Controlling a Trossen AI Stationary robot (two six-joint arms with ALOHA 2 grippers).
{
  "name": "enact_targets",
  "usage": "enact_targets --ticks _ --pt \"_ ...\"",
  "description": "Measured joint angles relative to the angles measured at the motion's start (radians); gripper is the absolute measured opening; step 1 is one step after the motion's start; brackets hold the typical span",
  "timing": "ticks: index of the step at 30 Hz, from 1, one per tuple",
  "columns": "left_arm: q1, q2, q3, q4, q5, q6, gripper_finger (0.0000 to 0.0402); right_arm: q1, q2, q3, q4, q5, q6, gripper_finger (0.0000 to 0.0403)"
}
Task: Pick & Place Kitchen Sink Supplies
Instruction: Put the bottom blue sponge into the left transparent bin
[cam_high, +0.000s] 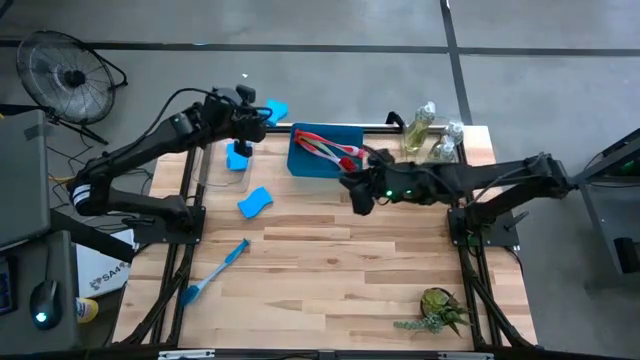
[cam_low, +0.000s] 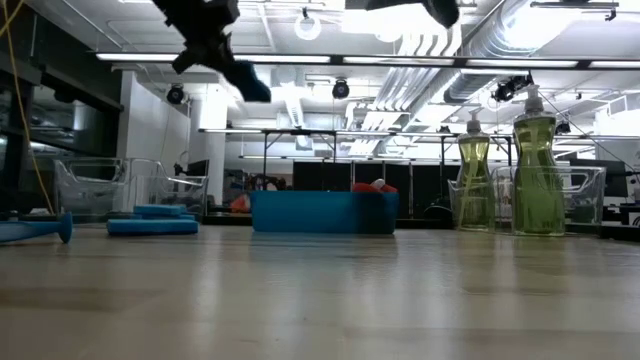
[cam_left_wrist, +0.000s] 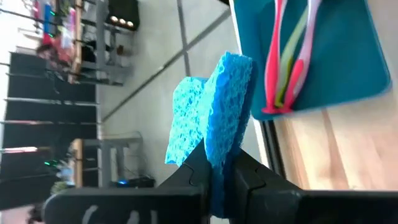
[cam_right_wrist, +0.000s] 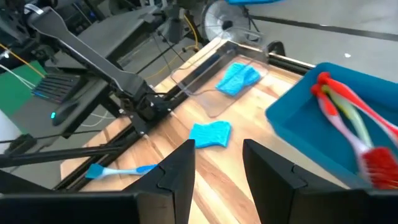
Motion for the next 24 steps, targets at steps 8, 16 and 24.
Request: enact_targets --ticks 8,16,24 --pt "0.108 0.0 -0.083 0.006 0.091 -0.009 0.0013 0.001 0.092 0.0 0.154 -0.006 -0.026 0.0128" --pt "0.236 0.0 -0.155 0.017 0.219 -0.026 0.0013 0.001 0.135 0.0 0.182 -0.01 -0.01 0.0128" --pt "0.35 0.0 -0.2 0.068 0.302 -0.041 0.0013 0.001 0.144 0.0 0.181 -0.014 -0.009 0.0128"
